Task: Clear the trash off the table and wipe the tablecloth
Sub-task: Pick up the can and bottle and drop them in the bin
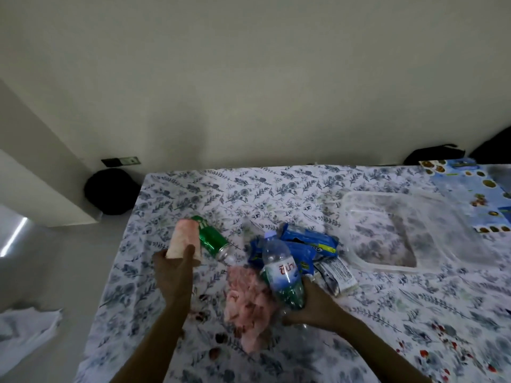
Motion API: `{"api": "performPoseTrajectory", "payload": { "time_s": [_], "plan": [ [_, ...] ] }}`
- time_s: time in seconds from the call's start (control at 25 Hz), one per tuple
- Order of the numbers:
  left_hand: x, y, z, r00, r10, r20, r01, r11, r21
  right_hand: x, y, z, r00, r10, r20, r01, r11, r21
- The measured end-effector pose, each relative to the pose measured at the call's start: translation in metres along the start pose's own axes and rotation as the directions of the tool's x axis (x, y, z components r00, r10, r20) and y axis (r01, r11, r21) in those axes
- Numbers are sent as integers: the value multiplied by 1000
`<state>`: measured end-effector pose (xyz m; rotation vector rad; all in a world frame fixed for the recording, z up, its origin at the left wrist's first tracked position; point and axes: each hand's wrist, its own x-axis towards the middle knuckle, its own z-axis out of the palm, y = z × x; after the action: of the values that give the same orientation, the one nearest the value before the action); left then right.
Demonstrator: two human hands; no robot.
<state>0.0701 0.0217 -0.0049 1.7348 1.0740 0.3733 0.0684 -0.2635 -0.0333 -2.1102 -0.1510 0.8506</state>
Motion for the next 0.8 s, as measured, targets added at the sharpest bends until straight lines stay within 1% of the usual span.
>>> {"api": "performPoseTrajectory", "payload": {
  "time_s": [0.04,0.08,0.12,0.16,0.2,0.28,0.32,0.4,0.44,0.52,0.56,0.68,0.76,0.8],
  "plan": [
    [15,0,-4,997,-42,-65,43,999,7,8,-14,3,1000,-20,-20,22,997,74],
    [30,-3,-5,993,-72,-92,76,996,44,20,-27,6,998,-12,-55,16,996,83],
    [42,-7,-5,996,-72,-61,78,991,106,32,-41,9,997,6,-80,-2,999,55],
    [51,-11,-3,998,-57,15,54,982,180,45,-53,13,994,19,-104,-20,1000,-7],
    [59,-16,1,995,-31,92,7,968,249,59,-59,16,992,42,-123,-50,996,-70],
    [71,-22,14,986,22,164,-87,915,395,80,-66,19,983,96,-154,-118,983,-142],
    [75,-20,20,981,16,194,-108,875,473,86,-69,17,979,122,-163,-148,976,-159],
    [90,-18,37,963,-48,267,-128,787,603,94,-75,15,964,178,-196,-213,960,-179],
    [97,-14,46,954,-70,291,-140,754,642,96,-78,13,956,194,-221,-237,953,-190],
    [105,-4,66,945,-84,315,-157,730,665,98,-84,10,942,227,-247,-282,934,-218],
    [105,2,74,940,-70,334,-190,705,683,97,-87,8,939,233,-254,-293,928,-232],
    [101,10,101,893,-2,449,-378,536,755,91,-92,6,933,241,-268,-303,928,-219],
    [96,16,110,827,53,559,-521,444,729,89,-90,4,928,249,-277,-304,936,-177],
    [92,16,111,784,88,614,-588,422,690,88,-89,3,926,250,-285,-302,940,-157]
  ]
}}
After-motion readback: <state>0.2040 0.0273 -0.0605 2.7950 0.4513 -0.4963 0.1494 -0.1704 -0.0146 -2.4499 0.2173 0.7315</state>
